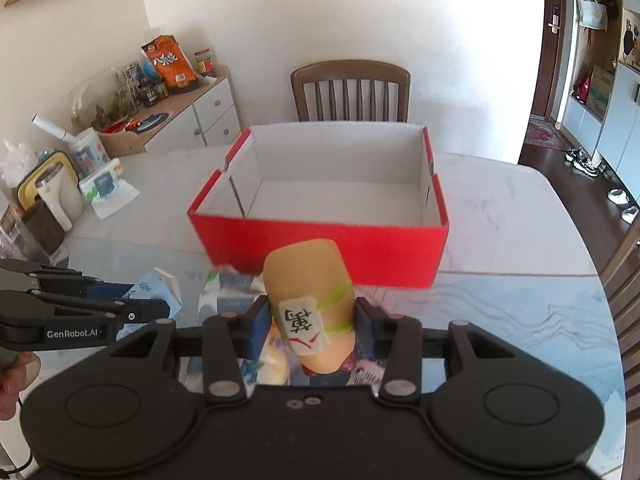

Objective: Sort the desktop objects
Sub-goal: 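Carry the yellow toy and white carton with both tools into the red box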

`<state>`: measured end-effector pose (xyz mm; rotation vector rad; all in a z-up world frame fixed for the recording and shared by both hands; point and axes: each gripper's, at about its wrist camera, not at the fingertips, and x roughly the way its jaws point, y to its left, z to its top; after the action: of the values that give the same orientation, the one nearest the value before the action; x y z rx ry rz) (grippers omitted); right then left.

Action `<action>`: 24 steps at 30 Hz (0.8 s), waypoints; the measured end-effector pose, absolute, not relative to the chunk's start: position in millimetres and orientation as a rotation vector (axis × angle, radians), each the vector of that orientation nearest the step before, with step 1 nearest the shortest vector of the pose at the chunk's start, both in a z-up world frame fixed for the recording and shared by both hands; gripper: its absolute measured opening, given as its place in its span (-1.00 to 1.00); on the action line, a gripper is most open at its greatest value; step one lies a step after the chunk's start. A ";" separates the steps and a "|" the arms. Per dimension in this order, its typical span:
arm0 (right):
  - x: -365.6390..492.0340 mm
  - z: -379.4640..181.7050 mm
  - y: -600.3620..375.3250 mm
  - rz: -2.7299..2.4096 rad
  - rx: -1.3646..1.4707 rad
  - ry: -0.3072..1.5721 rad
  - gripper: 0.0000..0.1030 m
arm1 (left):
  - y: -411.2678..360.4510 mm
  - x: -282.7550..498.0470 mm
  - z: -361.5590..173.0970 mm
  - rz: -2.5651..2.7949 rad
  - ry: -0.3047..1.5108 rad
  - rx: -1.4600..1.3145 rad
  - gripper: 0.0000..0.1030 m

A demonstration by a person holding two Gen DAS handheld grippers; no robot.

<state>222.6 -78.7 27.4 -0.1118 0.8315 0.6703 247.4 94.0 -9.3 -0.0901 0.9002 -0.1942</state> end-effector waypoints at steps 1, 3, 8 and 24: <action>226.3 29.4 -78.2 0.671 -0.113 0.832 -0.16 | 93.3 251.7 -6.1 -0.195 0.896 -0.085 -0.45; 234.4 33.5 -77.6 0.673 -0.114 0.832 -0.16 | 91.9 259.1 -0.5 -0.198 0.889 -0.080 -0.45; 256.9 42.2 -74.3 0.676 -0.105 0.831 -0.16 | 90.8 285.0 13.0 -0.204 0.876 -0.075 -0.45; 322.8 41.0 -55.6 0.654 -0.114 0.844 -0.16 | 80.1 377.8 31.9 -0.210 0.846 0.002 -0.45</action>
<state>322.8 -55.6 41.0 -0.1135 0.8443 0.6539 377.8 80.1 31.9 0.0019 0.8460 -0.2101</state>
